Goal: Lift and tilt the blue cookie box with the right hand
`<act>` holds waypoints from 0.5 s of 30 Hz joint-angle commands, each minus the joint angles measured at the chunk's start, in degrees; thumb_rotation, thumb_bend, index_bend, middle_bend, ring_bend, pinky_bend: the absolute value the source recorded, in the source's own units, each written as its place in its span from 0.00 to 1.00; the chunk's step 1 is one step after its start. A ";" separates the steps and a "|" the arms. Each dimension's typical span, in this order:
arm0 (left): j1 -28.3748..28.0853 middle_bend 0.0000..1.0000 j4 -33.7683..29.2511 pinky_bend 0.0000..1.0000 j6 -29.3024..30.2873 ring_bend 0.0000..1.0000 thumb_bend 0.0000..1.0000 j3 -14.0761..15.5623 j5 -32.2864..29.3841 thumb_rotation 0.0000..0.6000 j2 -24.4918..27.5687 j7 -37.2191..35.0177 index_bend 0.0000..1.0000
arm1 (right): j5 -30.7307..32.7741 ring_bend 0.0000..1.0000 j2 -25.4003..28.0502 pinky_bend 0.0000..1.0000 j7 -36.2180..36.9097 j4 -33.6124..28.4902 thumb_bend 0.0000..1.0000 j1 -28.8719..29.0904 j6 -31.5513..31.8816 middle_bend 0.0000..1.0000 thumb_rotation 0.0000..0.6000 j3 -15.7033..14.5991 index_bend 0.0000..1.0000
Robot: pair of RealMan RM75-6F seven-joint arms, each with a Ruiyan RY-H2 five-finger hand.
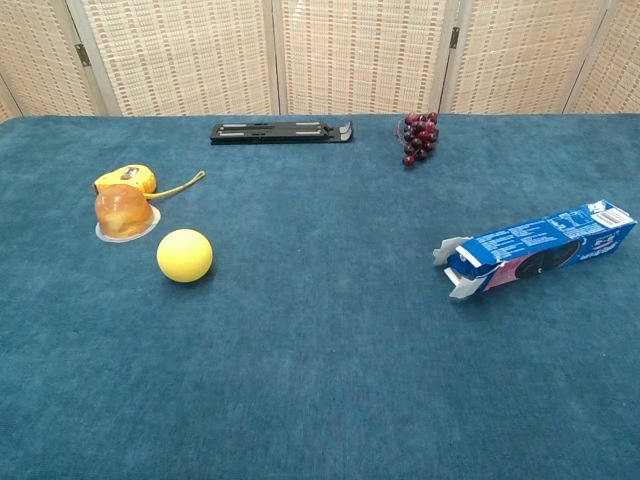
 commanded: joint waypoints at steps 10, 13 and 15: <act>-0.52 0.16 -0.01 0.00 -1.20 0.18 0.23 -0.62 -2.18 1.00 -0.36 1.02 0.01 | -4.23 0.10 0.19 0.13 13.11 11.85 0.22 10.81 -11.60 0.05 1.00 0.18 0.17; -0.56 0.16 -0.06 0.00 -1.27 0.18 0.23 -0.70 -2.44 1.00 -0.34 1.07 0.01 | -4.77 0.11 0.29 0.16 13.28 12.83 0.22 12.91 -13.78 0.06 1.00 0.10 0.18; -0.58 0.16 -0.11 0.00 -1.22 0.18 0.23 -0.70 -2.42 1.00 -0.40 1.22 0.01 | -4.52 0.11 0.18 0.16 12.96 13.09 0.22 14.08 -15.31 0.06 1.00 0.22 0.19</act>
